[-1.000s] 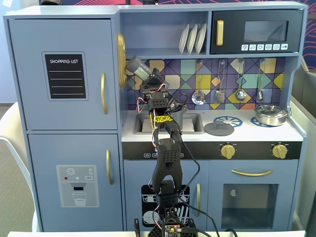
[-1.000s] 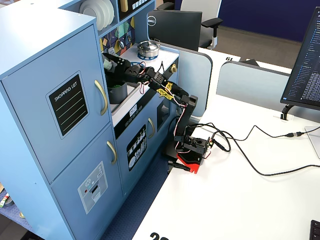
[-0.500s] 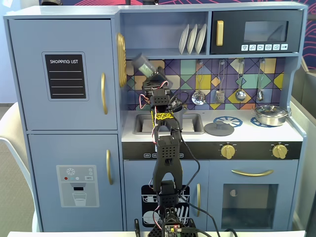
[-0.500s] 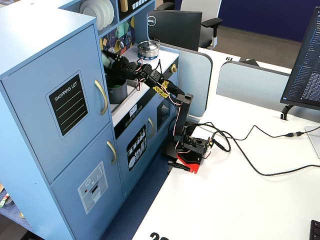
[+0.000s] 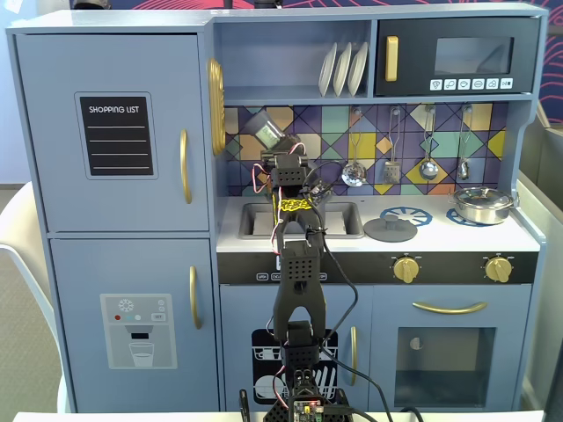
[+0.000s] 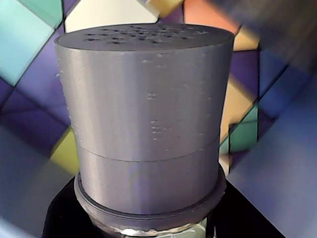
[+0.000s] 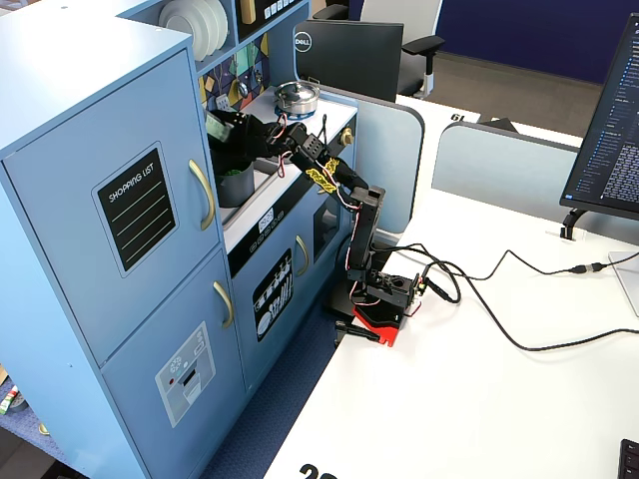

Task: Put salt in the gray recipient

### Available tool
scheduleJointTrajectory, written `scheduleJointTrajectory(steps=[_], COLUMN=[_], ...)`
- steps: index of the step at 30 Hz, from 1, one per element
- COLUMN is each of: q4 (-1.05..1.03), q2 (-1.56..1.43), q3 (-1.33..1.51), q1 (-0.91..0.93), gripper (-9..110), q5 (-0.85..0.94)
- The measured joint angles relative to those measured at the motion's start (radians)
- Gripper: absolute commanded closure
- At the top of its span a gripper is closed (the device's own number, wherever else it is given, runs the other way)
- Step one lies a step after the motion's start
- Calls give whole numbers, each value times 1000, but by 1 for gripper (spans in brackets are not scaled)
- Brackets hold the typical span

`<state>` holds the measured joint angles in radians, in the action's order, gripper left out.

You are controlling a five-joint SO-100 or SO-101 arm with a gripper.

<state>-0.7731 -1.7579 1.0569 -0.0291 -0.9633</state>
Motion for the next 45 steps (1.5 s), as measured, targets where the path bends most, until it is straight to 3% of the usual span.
scheduleJointTrajectory(steps=[7,19,24,28,32,45], q4=[184,-107,78,183,213,282], q2=[23,37,37,29,-23,0], q3=[-28,-29,-14,-9,115,120], q1=[-26,5,-11,3,89,767], gripper=[101,101,101,101,101,101], q5=[23,-64,14,270,673,2108])
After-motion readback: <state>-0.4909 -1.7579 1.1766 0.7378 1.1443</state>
